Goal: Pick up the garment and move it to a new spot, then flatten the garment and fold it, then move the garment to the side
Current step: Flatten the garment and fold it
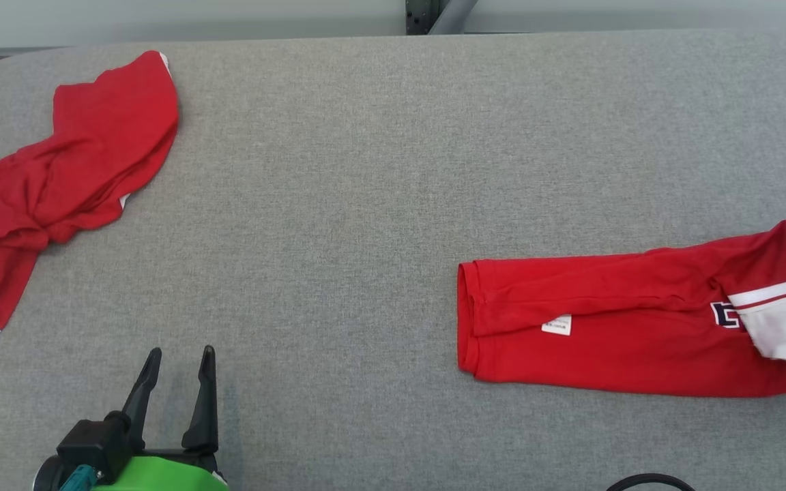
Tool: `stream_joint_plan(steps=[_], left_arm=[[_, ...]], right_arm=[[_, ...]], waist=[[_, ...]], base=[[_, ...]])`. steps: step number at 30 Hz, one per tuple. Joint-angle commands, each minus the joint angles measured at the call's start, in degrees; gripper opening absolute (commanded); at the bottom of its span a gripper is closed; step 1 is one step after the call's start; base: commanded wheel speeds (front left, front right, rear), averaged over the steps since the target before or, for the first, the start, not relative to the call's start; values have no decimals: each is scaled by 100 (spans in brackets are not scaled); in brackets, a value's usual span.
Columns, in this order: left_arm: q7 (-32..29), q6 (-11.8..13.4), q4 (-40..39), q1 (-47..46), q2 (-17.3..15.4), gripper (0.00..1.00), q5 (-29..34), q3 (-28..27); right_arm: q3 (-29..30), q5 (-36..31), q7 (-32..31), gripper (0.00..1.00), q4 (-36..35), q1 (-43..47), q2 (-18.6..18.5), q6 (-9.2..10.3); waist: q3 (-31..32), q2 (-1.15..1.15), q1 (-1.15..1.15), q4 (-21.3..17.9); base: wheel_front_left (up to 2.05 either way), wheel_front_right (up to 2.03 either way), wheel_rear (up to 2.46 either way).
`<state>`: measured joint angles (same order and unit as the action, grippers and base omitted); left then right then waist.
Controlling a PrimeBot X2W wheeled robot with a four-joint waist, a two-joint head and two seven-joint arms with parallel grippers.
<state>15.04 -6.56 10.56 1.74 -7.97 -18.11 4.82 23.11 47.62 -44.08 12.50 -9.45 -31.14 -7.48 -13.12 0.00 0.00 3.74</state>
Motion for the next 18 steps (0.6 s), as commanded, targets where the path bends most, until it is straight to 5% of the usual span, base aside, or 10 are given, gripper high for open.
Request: stream_joint_plan(steps=[1, 6, 9, 18], left_arm=[[18, -31, 77, 137, 71, 100, -22, -55], [17, -51, 266, 242, 215, 100, 57, -42], [17, -60, 362, 247, 268, 100, 75, 11], [17, -85, 618, 185, 311, 100, 198, 229]], right_arm=[[-298, 244, -315, 0, -488, 104, 137, -1], [-1657, 349, -820, 0, -1909, 191, 795, -1], [-2353, 159, -759, 0, -2154, 121, 1079, -1], [-3816, -799, 260, 0, -1008, -672, 2054, -1]], waist=[[185, 0, 0, -72], [391, 0, 0, -311], [425, 0, 0, -391], [415, 0, 0, -441]], base=[[0, 0, 0], [0, 0, 0], [0, 0, 0], [0, 0, 0]])
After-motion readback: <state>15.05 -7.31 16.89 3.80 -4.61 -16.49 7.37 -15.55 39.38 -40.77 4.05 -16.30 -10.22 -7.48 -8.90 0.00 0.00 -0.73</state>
